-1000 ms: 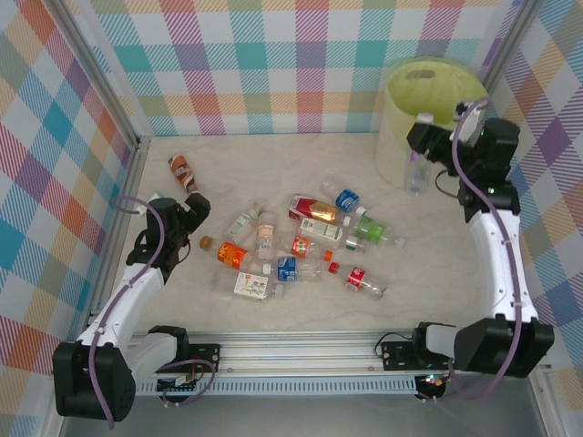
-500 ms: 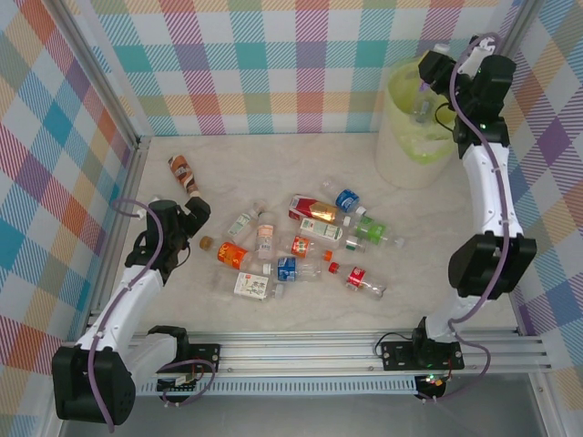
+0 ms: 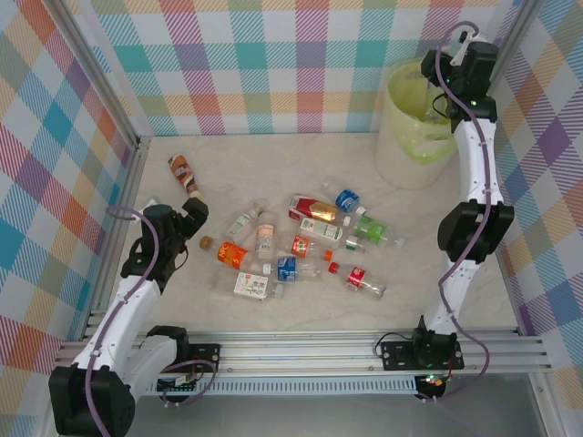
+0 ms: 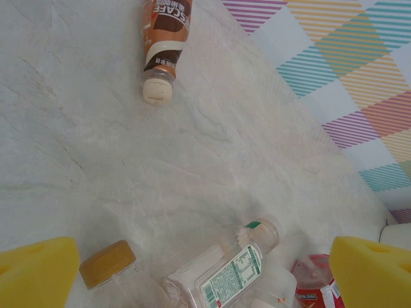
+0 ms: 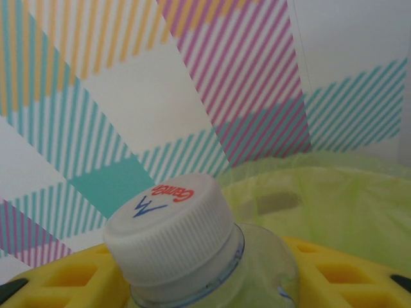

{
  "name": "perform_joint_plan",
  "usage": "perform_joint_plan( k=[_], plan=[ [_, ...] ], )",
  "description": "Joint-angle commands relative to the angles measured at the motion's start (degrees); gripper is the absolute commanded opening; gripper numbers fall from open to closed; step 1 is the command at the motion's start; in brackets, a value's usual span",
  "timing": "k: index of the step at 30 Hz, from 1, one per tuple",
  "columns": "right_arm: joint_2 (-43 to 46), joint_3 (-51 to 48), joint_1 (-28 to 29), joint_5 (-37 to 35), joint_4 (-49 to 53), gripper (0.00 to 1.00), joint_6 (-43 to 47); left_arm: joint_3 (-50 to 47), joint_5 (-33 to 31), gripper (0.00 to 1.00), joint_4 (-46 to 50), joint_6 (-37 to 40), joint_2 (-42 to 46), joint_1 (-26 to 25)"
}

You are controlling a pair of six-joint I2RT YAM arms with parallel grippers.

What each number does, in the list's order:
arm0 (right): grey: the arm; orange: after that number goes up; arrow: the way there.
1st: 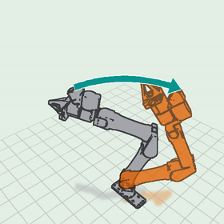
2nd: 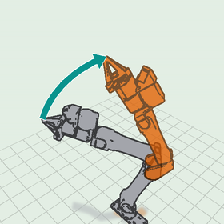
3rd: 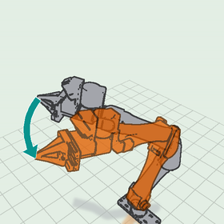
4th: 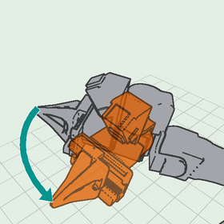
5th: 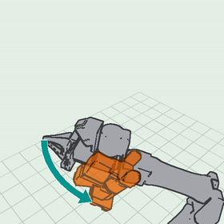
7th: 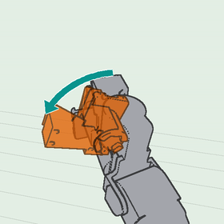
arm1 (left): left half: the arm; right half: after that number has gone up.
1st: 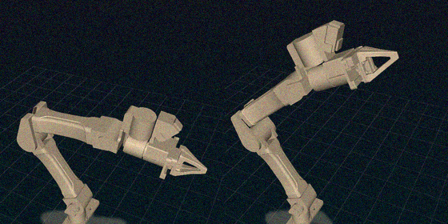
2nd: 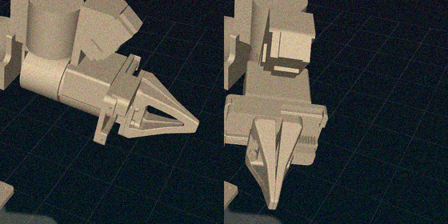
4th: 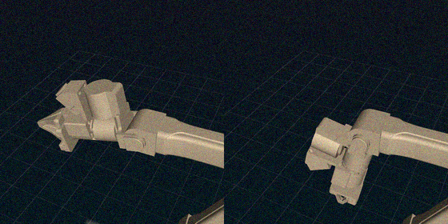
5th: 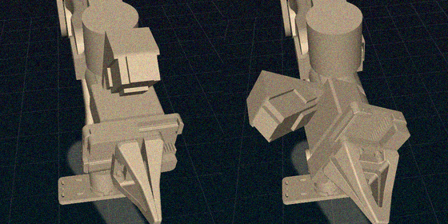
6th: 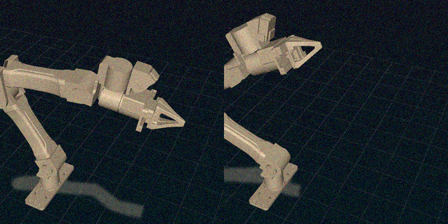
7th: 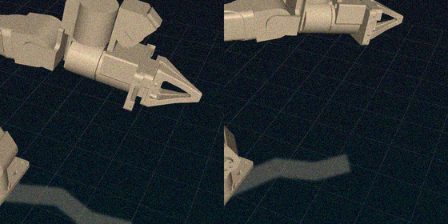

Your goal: Put the plastic bottles in the bin

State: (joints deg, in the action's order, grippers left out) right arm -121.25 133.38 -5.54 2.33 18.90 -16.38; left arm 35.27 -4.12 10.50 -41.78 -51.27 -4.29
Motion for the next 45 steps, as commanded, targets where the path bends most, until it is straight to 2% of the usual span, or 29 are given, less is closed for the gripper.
perform_joint_plan(
  k=[1,6,11,17,21,27,30,32,38,45],
  plan=[
    [-2.9,2.3,0.3,-2.8,7.1,0.51,2.4,0.0,-1.2,1.00,1.0,1.0,-0.2,0.7],
    [-5.5,3.9,0.3,-2.2,11.8,0.53,3.4,0.8,-2.7,1.00,3.7,1.6,-1.2,0.8],
    [-4.9,4.3,0.3,-1.6,14.6,0.61,3.4,0.9,-3.3,1.00,4.0,1.5,-2.4,1.0],
    [-0.3,3.4,0.3,-1.1,17.6,0.75,3.8,3.4,-1.4,1.00,4.9,3.8,-5.8,1.4],
    [5.4,-1.8,0.3,0.4,17.0,0.83,5.0,4.3,-0.6,1.00,4.7,4.1,-8.0,1.5],
    [18.3,-18.6,0.3,2.5,9.6,0.91,5.5,5.8,-0.2,1.00,4.0,4.0,-11.2,1.7],
    [26.1,-28.8,0.4,4.5,4.2,1.00,5.0,8.1,1.5,1.00,4.2,5.0,-13.9,1.7],
    [31.5,-35.9,0.4,6.3,0.2,1.00,4.8,10.7,2.3,1.00,6.9,6.4,-16.3,1.8],
    [47.0,-58.9,0.4,12.4,-12.7,1.00,3.3,15.7,2.4,1.00,7.0,9.0,-21.3,1.8],
    [56.6,-78.8,0.4,27.3,-24.5,1.00,-2.9,23.3,2.2,1.00,7.2,12.9,-31.9,2.3]
  ],
)
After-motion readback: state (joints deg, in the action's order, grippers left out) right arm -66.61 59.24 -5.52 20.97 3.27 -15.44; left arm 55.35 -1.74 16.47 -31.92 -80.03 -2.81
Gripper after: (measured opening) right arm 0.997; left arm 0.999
